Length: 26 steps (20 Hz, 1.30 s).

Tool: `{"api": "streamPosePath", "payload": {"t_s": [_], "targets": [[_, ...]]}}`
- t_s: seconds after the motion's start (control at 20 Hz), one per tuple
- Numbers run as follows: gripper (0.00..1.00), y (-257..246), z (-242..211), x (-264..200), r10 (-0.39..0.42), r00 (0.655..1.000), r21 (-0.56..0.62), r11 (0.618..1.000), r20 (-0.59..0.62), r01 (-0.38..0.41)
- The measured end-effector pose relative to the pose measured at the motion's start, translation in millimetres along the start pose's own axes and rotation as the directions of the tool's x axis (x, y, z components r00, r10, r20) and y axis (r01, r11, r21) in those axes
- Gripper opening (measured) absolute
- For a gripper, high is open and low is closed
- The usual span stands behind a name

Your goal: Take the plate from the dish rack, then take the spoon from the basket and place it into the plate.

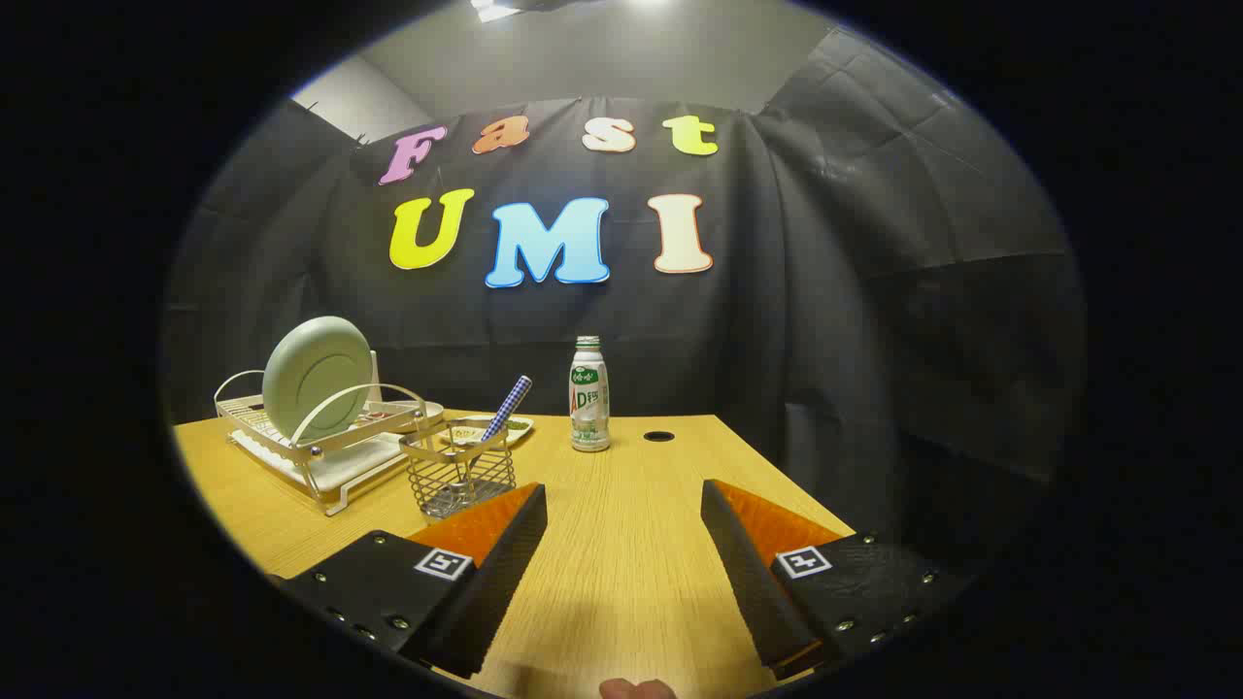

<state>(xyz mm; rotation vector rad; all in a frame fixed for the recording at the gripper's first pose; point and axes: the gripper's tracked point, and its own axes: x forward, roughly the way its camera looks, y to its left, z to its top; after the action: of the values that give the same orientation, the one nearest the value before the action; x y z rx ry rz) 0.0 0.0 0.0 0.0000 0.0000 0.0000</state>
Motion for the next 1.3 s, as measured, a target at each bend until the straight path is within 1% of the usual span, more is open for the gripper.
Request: {"api": "streamPosePath", "payload": {"t_s": [0.15, 0.25, 0.35, 0.4, 0.5, 0.7, 0.8, 0.9, 1.0, 1.2, 1.3], "targets": [[0.98, 3.1, 1.3, 33.8, 0.011, 1.0, 0.014, 1.0, -0.001, -0.011], [0.98, -4.4, 10.4, 58.4, -0.015, 1.0, 0.017, 1.0, 0.007, 0.014], [0.98, -5.0, 34.0, 80.2, -0.025, 0.999, 0.049, 0.999, 0.045, 0.023], [0.98, -2.0, 45.8, 87.0, -0.012, 0.999, 0.055, 0.998, 0.052, 0.009], [0.98, -2.3, 75.3, 93.6, -0.012, 0.997, 0.031, 0.999, 0.077, 0.01], [0.98, 17.5, 144.6, 75.5, 0.021, 0.994, 0.021, 1.0, 0.109, -0.023], [0.98, 32.4, 176.3, 63.7, 0.041, 0.993, 0.009, 0.999, 0.111, -0.042], [0.98, 47.1, 201.7, 54.4, 0.047, 0.994, 0.033, 0.998, 0.094, -0.051], [0.98, 57.7, 222.9, 44.8, 0.032, 0.995, 0.036, 0.999, 0.099, -0.035], [0.98, 85.8, 253.6, 34.9, -0.03, 0.994, 0.021, 0.999, 0.11, 0.028], [0.98, 105.8, 267.1, 30.6, -0.038, 0.994, 0.036, 0.999, 0.104, 0.035]]}}
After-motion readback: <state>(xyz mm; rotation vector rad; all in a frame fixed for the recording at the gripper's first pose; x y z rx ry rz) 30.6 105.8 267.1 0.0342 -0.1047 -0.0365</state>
